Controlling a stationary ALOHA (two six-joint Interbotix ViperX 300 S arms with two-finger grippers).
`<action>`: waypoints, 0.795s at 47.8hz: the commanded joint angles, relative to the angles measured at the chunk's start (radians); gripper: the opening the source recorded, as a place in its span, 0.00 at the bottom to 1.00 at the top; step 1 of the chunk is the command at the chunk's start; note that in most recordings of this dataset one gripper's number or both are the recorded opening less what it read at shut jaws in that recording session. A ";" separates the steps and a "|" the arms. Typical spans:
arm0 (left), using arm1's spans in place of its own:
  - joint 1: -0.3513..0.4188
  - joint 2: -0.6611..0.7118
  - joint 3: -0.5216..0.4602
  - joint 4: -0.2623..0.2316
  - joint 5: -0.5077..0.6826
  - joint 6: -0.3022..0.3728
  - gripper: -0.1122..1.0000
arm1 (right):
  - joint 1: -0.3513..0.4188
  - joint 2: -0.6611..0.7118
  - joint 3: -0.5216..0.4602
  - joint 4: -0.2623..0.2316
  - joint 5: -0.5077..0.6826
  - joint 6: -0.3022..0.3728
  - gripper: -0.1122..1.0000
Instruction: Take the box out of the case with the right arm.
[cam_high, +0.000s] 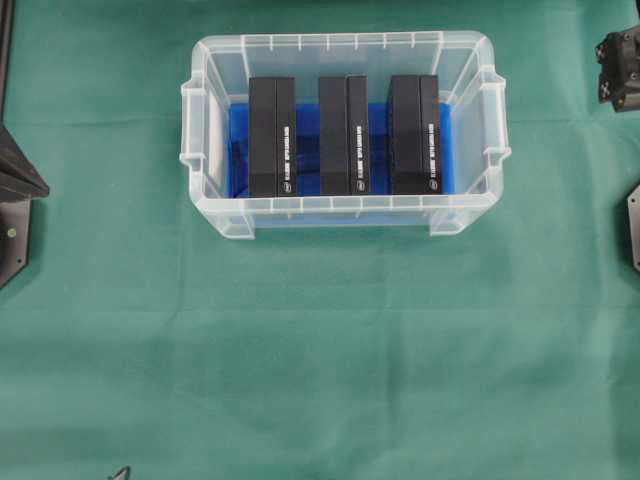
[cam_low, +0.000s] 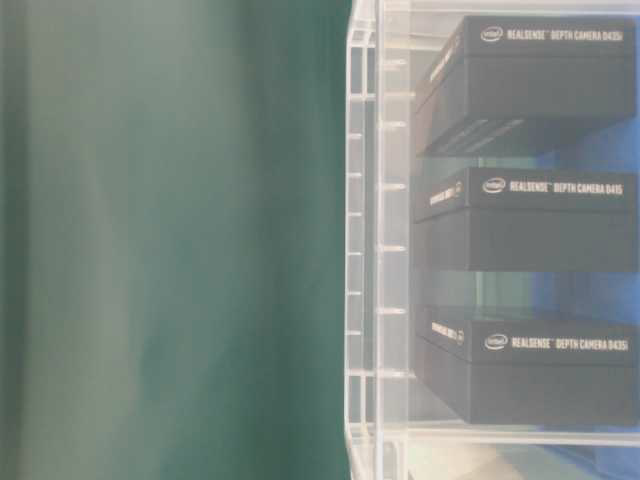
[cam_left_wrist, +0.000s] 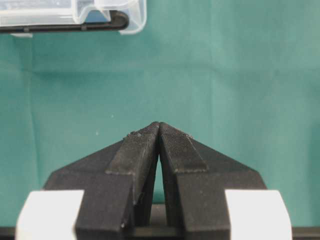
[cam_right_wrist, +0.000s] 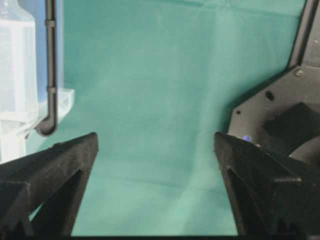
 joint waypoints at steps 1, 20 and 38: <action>-0.003 0.006 -0.023 0.003 -0.003 0.002 0.10 | -0.005 -0.002 -0.009 -0.005 0.000 -0.003 0.94; -0.003 0.014 -0.026 0.003 -0.002 -0.002 0.10 | -0.005 -0.002 -0.008 -0.023 0.002 -0.003 0.94; -0.003 0.020 -0.029 0.003 -0.002 0.002 0.10 | 0.066 0.170 -0.089 0.005 -0.138 0.015 0.93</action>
